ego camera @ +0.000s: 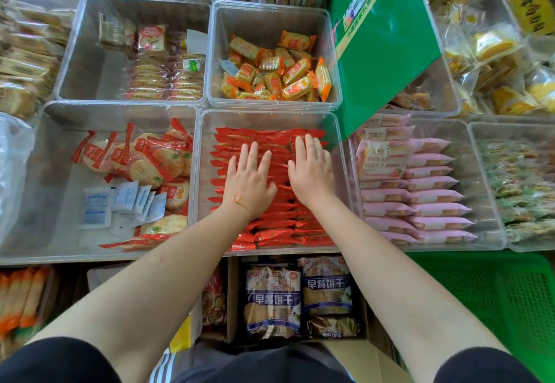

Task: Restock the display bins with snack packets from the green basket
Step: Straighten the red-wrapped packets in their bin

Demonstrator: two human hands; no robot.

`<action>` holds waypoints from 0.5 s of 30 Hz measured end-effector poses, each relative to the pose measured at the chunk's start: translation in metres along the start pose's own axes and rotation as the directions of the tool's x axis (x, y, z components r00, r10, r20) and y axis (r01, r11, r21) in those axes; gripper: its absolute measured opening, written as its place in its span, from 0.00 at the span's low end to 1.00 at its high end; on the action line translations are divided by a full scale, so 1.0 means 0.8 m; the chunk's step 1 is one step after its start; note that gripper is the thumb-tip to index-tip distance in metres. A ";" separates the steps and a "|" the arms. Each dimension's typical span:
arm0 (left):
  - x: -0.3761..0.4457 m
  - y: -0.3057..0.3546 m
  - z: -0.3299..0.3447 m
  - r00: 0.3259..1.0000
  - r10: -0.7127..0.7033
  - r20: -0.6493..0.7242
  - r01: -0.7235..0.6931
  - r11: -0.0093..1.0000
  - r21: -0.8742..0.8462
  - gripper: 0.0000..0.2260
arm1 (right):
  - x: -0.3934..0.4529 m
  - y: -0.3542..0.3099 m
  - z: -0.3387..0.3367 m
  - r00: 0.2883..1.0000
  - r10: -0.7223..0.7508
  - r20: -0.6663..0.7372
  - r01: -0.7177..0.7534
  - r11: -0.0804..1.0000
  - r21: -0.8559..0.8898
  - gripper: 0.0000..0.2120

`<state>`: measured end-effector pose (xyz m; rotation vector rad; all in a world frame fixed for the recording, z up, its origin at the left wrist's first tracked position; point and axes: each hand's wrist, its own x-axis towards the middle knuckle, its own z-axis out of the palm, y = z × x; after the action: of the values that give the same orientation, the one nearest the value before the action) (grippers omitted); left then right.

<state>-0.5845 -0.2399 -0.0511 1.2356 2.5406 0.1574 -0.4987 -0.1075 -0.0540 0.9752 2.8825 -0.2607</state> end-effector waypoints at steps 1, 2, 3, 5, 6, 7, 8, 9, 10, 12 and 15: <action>0.001 -0.006 0.001 1.000 -0.020 -0.004 0.020 1.000 0.007 0.31 | -0.005 0.006 0.007 1.000 -0.007 0.027 0.006 1.000 0.023 0.29; 0.002 -0.013 0.003 0.999 -0.038 0.005 0.038 0.999 0.012 0.31 | -0.008 0.011 0.012 0.999 0.009 0.048 -0.011 0.999 0.037 0.30; 0.002 -0.021 0.004 0.998 -0.052 0.022 0.052 0.999 0.016 0.31 | -0.010 0.015 0.016 0.997 0.045 0.065 -0.048 0.998 0.049 0.32; 0.005 -0.036 0.005 0.997 -0.056 0.056 0.055 0.998 0.022 0.31 | -0.010 0.014 0.019 0.992 0.105 0.065 -0.108 0.993 0.054 0.35; 0.007 -0.042 0.005 0.997 -0.044 0.059 0.043 0.999 0.020 0.31 | -0.008 0.009 0.018 0.995 0.095 0.040 -0.097 0.994 0.053 0.35; 0.011 -0.047 0.006 0.998 -0.031 0.046 0.030 1.000 0.008 0.30 | -0.006 0.001 0.015 0.998 0.060 0.013 -0.061 0.996 0.059 0.35; 0.014 -0.052 0.005 1.000 -0.021 0.021 0.022 1.000 -0.007 0.30 | -0.003 -0.008 0.013 1.000 0.012 -0.008 -0.011 0.998 0.070 0.35; 0.019 -0.056 0.004 1.000 -0.019 -0.003 0.019 1.000 -0.018 0.30 | 0.001 -0.018 0.011 0.999 -0.036 -0.019 0.037 0.996 0.082 0.34; 0.024 -0.060 0.004 1.000 -0.021 -0.017 0.020 1.000 -0.020 0.30 | 0.006 -0.027 0.011 0.997 -0.078 -0.020 0.079 0.993 0.089 0.33; 0.032 -0.067 0.005 1.000 -0.028 0.002 0.028 1.000 0.006 0.30 | 0.015 -0.043 0.016 0.991 -0.133 0.003 0.132 0.987 0.086 0.32; 0.039 -0.070 0.009 0.998 -0.040 0.051 0.036 0.997 0.073 0.31 | 0.025 -0.053 0.030 0.989 -0.134 0.060 0.130 0.989 0.067 0.32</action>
<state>-0.6420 -0.2506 -0.0778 1.2007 2.5427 0.0246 -0.5398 -0.1332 -0.0747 0.7702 2.8996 -0.3868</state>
